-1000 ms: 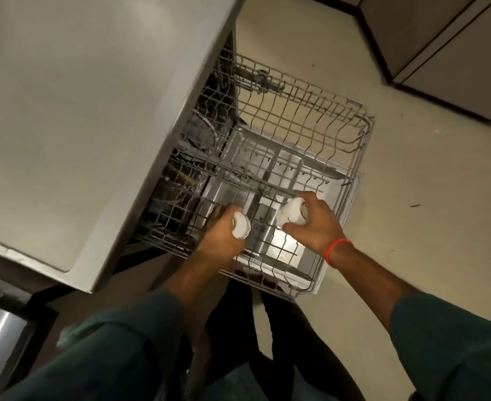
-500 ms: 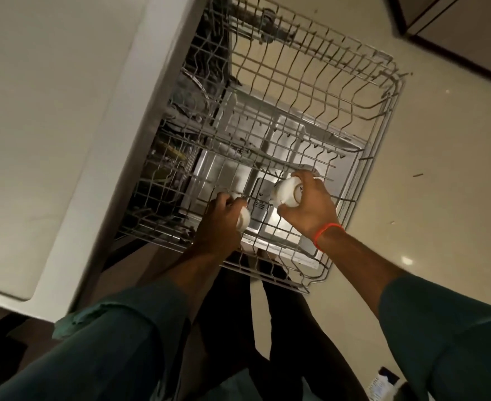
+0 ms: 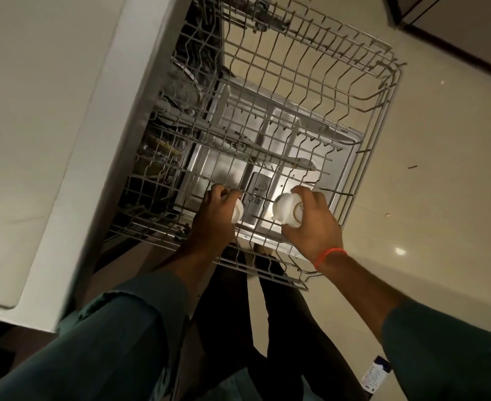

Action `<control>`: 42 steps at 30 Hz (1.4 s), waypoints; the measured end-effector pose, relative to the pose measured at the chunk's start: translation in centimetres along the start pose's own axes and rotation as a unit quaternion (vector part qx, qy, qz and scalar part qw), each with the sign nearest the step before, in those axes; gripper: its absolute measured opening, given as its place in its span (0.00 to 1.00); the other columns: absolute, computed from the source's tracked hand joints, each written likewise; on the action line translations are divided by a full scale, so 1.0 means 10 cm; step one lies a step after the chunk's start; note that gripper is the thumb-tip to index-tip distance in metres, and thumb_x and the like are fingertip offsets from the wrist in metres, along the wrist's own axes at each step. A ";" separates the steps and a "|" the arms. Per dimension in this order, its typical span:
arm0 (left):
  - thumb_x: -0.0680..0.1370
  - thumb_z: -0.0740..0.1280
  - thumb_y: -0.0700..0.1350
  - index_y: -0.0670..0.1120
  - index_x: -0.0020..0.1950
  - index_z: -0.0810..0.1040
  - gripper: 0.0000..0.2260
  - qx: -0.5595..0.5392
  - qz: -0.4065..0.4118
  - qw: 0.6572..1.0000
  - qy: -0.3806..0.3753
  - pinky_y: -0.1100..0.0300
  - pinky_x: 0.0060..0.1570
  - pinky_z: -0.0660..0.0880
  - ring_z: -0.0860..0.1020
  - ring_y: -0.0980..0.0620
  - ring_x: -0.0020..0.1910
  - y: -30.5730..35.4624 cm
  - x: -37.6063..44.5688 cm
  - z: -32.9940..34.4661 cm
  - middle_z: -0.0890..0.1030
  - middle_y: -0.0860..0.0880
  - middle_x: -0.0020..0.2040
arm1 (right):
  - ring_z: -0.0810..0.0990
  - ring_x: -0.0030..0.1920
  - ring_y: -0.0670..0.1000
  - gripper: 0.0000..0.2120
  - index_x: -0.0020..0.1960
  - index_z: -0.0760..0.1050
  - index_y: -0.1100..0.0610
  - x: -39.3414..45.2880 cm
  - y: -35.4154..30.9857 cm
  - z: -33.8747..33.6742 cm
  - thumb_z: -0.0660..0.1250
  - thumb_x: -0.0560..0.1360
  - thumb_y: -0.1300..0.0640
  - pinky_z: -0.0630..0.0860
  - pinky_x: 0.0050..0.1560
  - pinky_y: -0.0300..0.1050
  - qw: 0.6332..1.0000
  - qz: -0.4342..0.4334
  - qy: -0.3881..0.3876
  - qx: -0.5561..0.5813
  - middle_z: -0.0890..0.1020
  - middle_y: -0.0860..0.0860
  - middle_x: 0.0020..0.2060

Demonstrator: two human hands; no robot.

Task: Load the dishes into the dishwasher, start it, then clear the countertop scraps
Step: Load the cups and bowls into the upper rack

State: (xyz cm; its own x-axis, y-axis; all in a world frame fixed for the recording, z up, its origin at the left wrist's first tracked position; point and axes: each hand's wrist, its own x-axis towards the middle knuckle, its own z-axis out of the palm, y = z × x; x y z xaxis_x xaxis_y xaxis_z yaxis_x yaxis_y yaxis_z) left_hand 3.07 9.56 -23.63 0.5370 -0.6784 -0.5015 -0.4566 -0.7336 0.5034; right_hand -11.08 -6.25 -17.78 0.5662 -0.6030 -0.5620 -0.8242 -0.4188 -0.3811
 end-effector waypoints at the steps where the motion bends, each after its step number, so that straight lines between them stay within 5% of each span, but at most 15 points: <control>1: 0.68 0.77 0.32 0.49 0.70 0.74 0.33 0.002 0.000 1.000 0.000 0.46 0.56 0.81 0.70 0.42 0.68 0.00 0.00 0.00 0.68 0.45 0.70 | 0.77 0.56 0.58 0.36 0.71 0.65 0.46 -0.05 0.02 0.03 0.77 0.67 0.54 0.79 0.50 0.51 1.000 -0.010 -0.006 -0.016 0.71 0.51 0.63; 12: 0.69 0.79 0.38 0.53 0.77 0.68 0.39 0.000 -0.036 0.999 -0.032 0.42 0.61 0.78 0.67 0.41 0.73 0.01 -0.08 -0.08 0.61 0.45 0.78 | 0.77 0.60 0.58 0.38 0.72 0.63 0.45 -0.08 0.20 0.32 0.76 0.67 0.54 0.79 0.56 0.52 0.984 -0.082 -0.071 -0.140 0.70 0.51 0.66; 19: 0.71 0.78 0.43 0.52 0.75 0.70 0.34 0.009 -0.046 0.999 -0.024 0.48 0.58 0.77 0.73 0.43 0.66 0.01 -0.12 -0.07 0.69 0.47 0.72 | 0.77 0.58 0.59 0.36 0.73 0.66 0.47 0.02 0.25 0.45 0.75 0.67 0.53 0.80 0.52 0.53 0.973 -0.131 -0.055 -0.184 0.71 0.53 0.66; 29: 0.71 0.77 0.37 0.48 0.72 0.74 0.30 -0.045 0.025 0.999 0.007 0.47 0.64 0.77 0.73 0.44 0.69 0.04 -0.11 -0.09 0.70 0.48 0.73 | 0.75 0.62 0.59 0.39 0.76 0.61 0.46 0.02 0.31 0.46 0.74 0.69 0.53 0.79 0.56 0.55 0.977 -0.129 -0.060 -0.156 0.70 0.54 0.69; 42: 0.72 0.77 0.43 0.55 0.79 0.64 0.39 -0.019 -0.042 0.999 -0.015 0.50 0.70 0.68 0.62 0.46 0.77 0.12 -0.20 -0.17 0.59 0.49 0.80 | 0.73 0.65 0.58 0.48 0.79 0.50 0.40 -0.06 0.38 0.21 0.77 0.69 0.51 0.77 0.61 0.55 0.986 -0.121 -0.036 -0.111 0.68 0.54 0.71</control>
State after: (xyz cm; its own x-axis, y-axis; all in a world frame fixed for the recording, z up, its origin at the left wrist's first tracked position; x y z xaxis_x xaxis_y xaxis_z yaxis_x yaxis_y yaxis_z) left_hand 2.58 10.09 -20.81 0.5508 -0.6164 -0.5627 -0.3831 -0.7857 0.4857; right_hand -14.53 -6.06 -20.42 0.7375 -0.4216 -0.5275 -0.6396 -0.6869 -0.3451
